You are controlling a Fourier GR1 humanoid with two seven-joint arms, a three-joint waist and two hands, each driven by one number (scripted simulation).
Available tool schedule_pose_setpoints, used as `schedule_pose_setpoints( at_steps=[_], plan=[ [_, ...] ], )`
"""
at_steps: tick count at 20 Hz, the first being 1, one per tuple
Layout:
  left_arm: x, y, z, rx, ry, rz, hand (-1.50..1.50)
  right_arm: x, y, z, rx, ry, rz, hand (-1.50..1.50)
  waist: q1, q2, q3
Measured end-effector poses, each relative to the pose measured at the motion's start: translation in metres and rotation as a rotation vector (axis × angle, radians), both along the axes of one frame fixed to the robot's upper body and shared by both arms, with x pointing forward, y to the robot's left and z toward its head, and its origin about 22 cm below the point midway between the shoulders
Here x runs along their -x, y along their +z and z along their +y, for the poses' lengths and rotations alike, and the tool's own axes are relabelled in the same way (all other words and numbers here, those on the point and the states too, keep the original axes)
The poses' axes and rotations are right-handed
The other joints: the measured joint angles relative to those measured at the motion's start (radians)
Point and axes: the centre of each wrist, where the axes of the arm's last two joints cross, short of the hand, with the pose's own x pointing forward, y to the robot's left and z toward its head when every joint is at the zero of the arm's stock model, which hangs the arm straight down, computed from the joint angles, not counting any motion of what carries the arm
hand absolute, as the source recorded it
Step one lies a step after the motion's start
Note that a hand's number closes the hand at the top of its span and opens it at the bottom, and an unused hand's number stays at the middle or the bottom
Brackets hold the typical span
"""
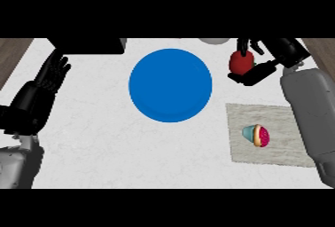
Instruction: Pick the tomato from the placemat and place it in the plate
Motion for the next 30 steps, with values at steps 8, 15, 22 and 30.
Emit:
schedule_pose_setpoints(
  at_steps=[8, 15, 22, 30],
  plan=[
    [-0.005, 0.004, 0.003, -0.001, -0.012, -0.006, 0.00, -0.009, 0.000, 0.090, -0.033, 0.042, 0.080, 1.50, 0.012, 0.006, 0.000],
    [-0.008, 0.008, -0.006, -0.004, -0.026, -0.012, 0.00, -0.017, -0.027, 0.146, 0.020, 0.003, 0.099, 1.50, 0.026, 0.011, 0.000],
    [-0.012, 0.005, -0.019, 0.004, -0.053, -0.026, 0.00, -0.021, -0.056, 0.169, 0.086, -0.031, 0.134, 1.50, 0.055, 0.020, 0.001],
    [-0.020, 0.010, -0.026, 0.001, -0.096, -0.026, 0.00, -0.021, -0.081, 0.166, -0.003, -0.075, 0.261, -1.50, 0.089, 0.029, 0.001]
  ],
)
